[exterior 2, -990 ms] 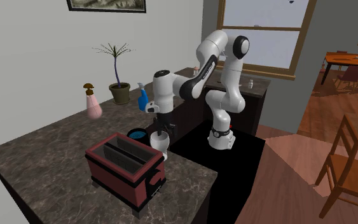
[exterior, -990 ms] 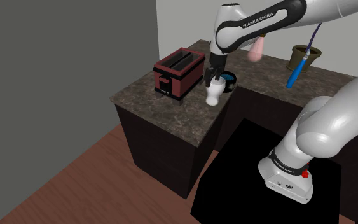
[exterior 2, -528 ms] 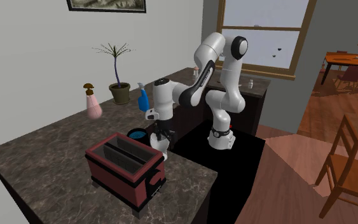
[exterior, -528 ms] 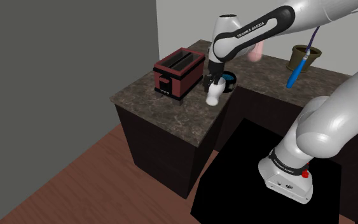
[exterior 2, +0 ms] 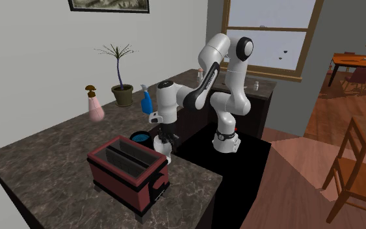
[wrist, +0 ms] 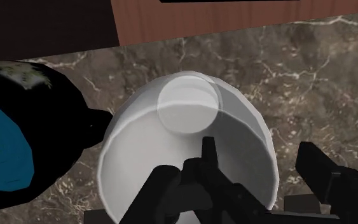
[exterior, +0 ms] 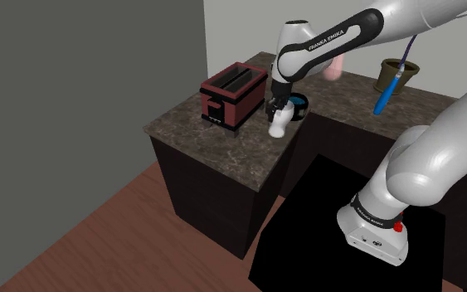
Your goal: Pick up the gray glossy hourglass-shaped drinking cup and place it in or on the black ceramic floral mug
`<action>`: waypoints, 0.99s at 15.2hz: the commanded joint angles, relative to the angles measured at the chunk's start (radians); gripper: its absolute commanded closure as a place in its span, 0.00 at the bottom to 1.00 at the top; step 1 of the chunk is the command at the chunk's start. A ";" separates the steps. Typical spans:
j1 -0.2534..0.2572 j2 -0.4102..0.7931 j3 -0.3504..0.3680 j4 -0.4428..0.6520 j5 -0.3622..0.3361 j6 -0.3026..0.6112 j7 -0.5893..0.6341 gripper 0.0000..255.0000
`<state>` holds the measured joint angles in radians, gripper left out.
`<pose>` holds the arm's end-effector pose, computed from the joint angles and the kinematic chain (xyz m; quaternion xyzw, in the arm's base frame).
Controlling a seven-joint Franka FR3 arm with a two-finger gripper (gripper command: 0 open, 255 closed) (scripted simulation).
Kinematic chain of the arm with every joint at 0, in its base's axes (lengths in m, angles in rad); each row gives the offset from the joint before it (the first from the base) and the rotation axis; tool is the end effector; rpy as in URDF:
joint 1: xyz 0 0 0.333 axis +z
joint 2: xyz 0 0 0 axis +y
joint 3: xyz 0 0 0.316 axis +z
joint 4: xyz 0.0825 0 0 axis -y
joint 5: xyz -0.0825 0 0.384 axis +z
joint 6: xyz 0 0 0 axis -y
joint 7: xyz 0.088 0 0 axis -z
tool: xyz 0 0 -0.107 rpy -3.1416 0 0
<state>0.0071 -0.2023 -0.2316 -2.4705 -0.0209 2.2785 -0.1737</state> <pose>0.4425 -0.1011 0.3672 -0.9997 0.0164 -0.0056 0.0143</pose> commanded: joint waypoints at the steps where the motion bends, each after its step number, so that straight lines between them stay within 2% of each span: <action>1: 0.000 0.000 0.000 0.000 0.000 0.000 0.000 1.00; 9: 0.000 0.000 0.000 0.000 0.000 0.000 0.000 1.00; 15: -0.002 -0.047 0.006 0.042 -0.010 -0.088 0.010 1.00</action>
<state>0.0040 -0.2439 -0.2280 -2.4383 -0.0302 2.2054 -0.1671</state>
